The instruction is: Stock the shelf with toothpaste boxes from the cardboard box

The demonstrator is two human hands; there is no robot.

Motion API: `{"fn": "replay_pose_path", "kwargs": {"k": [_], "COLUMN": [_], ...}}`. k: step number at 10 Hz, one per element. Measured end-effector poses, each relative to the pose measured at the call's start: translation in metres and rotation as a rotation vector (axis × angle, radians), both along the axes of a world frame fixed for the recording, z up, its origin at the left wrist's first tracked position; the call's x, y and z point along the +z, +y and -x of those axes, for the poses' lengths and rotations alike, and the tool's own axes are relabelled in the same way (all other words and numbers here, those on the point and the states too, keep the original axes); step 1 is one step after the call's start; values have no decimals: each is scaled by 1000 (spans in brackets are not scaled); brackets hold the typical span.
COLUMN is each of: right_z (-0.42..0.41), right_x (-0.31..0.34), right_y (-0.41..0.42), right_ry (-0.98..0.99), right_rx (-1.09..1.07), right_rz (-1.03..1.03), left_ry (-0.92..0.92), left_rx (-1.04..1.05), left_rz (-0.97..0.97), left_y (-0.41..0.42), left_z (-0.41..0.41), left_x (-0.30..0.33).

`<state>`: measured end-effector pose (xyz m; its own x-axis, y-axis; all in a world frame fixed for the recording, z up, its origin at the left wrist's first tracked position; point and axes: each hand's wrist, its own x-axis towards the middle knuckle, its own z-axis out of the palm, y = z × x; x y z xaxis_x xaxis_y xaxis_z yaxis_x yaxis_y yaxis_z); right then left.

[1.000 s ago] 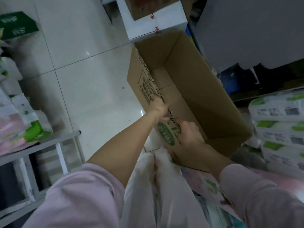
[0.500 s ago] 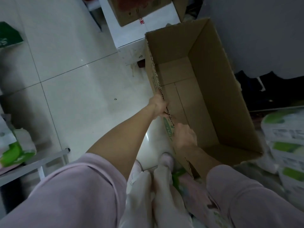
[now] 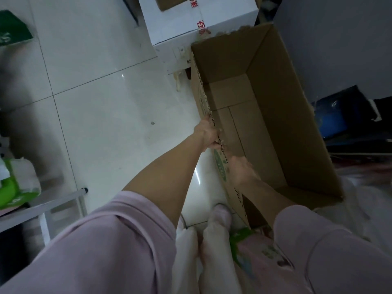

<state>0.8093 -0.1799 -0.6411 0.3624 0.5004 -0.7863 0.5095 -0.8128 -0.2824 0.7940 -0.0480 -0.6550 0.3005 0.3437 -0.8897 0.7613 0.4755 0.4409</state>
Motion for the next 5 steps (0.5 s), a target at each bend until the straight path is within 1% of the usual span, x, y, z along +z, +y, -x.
{"fn": "replay_pose_path", "kwargs": {"k": [1, 2, 3, 4, 5], "right_z": [-10, -15, -19, -20, -16], "right_x": [-7, -7, -2, 9, 29], "right_y": [4, 6, 10, 17, 24], "right_ry": [75, 135, 112, 115, 112], "right_rx": [-19, -119, -221, -261, -215], "right_rz": [-52, -117, -113, -129, -172], "left_ry": [13, 51, 99, 108, 101], "left_rx": [28, -17, -115, -188, -223], "left_rz": [-1, -49, -152, -220, -261], "left_y": [-2, -3, 2, 11, 24], "left_z": [2, 6, 12, 22, 33], "left_x": [-6, -8, -4, -1, 14]}}
